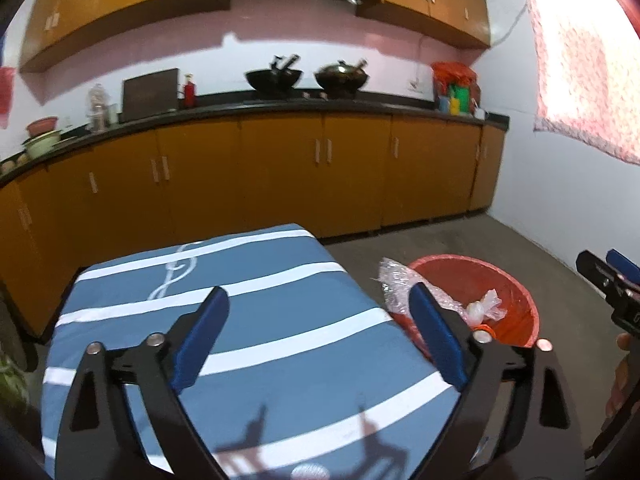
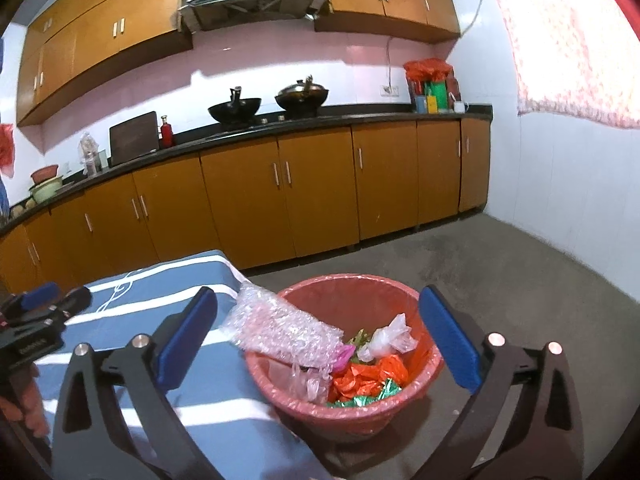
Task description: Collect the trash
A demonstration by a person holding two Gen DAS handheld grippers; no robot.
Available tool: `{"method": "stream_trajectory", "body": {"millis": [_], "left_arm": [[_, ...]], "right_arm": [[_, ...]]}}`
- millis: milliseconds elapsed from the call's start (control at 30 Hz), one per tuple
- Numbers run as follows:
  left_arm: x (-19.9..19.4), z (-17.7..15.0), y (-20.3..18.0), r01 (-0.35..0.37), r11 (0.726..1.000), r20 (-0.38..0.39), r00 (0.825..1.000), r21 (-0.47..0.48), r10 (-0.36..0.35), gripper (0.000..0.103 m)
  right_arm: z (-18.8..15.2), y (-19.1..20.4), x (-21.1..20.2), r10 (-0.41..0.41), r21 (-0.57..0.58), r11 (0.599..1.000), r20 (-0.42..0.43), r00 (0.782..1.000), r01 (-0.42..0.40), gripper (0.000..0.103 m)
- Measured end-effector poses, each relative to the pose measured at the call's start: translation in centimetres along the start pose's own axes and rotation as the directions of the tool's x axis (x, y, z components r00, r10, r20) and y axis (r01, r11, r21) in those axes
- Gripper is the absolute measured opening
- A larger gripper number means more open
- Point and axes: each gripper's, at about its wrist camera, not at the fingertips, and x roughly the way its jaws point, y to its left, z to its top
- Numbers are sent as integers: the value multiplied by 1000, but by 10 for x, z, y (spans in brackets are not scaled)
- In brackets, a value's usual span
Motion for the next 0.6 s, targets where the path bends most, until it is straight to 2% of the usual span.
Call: {"method": "stream_trajectory", "body": {"millis": [167, 267, 600], "left_arm": [[-36, -13, 13, -61, 998, 47, 997, -2, 61, 101], [-55, -20, 18, -103, 995, 73, 992, 1, 102, 101], [-96, -39, 21, -145, 989, 103, 984, -5, 144, 101]], "right_arm": [[-13, 18, -32, -24, -31, 999, 3, 1000, 24, 99], [-19, 25, -47, -34, -48, 998, 12, 999, 34, 99], [-30, 42, -89, -16, -61, 998, 42, 999, 19, 99]]}}
